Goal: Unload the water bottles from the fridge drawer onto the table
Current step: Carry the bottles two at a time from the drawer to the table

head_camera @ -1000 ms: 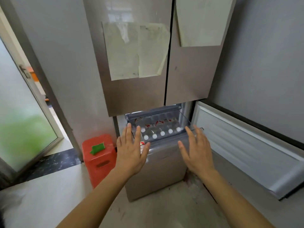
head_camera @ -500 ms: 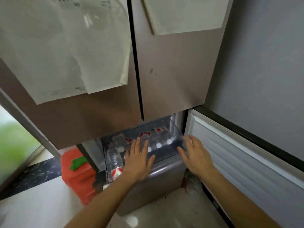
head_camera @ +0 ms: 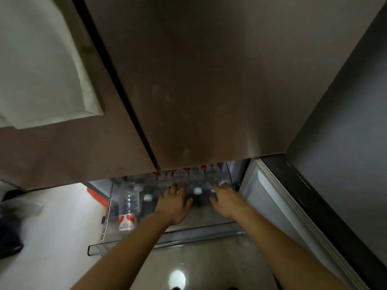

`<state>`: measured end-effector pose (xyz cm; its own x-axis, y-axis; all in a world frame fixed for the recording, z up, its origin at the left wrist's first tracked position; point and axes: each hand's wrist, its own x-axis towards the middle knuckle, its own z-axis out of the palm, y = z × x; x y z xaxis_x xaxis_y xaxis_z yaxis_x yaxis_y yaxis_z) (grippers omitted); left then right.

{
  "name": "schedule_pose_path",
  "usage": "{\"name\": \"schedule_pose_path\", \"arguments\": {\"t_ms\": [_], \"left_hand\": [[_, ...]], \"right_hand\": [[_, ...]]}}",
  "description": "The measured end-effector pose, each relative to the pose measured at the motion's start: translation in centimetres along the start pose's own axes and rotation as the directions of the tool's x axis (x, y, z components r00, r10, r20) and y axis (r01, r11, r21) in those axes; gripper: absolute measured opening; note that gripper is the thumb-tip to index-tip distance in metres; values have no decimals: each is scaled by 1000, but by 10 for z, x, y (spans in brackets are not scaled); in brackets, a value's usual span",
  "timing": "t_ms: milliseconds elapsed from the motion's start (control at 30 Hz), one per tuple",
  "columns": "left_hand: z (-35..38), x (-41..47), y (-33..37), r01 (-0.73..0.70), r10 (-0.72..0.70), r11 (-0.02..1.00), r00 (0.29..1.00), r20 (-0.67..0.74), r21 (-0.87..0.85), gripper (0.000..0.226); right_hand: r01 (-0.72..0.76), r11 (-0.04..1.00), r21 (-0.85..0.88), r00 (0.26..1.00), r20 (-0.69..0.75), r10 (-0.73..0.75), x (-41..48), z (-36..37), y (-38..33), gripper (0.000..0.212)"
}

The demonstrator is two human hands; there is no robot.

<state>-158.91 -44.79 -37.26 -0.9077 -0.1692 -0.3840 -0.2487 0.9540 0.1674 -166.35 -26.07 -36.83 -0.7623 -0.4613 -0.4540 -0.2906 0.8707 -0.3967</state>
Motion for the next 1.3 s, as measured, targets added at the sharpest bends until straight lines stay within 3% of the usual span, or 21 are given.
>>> {"name": "schedule_pose_path", "arguments": {"t_ms": [233, 400, 500, 733, 867, 1000, 1100, 1200, 1300], "left_hand": [[33, 42, -13, 79, -77, 997, 991, 108, -10, 64], [45, 53, -22, 44, -33, 997, 986, 161, -67, 58], [42, 57, -25, 14, 9, 994, 976, 216, -104, 57], [29, 29, -27, -64, 103, 990, 940, 325, -128, 52], [27, 4, -26, -45, 93, 989, 932, 349, -143, 46], [14, -17, -25, -23, 61, 986, 973, 224, -166, 41], [-4, -31, -22, -22, 22, 991, 1000, 5, -135, 50], [-26, -38, -20, -25, -18, 989, 958, -285, -147, 40], [-42, -39, -18, -73, -38, 972, 889, -456, -223, 22]], "right_hand": [[-86, 994, -64, 994, 62, 90, 41, 18, -6, 54], [-198, 977, -76, 971, 125, 206, 61, 33, -7, 69], [-193, 975, -113, 973, 105, 204, 63, 35, -7, 70], [-115, 973, -201, 958, 237, 162, 43, 40, -10, 56], [-132, 987, -88, 965, 218, 148, 24, 40, -12, 45], [-115, 993, -18, 990, 77, 116, 3, 34, -17, 29], [-44, 998, -47, 995, -89, 40, -17, 19, -24, 33], [67, 995, -73, 940, -329, -87, -39, -5, -32, 25], [77, 997, -16, 891, -447, -76, -54, -32, -36, 19]]}}
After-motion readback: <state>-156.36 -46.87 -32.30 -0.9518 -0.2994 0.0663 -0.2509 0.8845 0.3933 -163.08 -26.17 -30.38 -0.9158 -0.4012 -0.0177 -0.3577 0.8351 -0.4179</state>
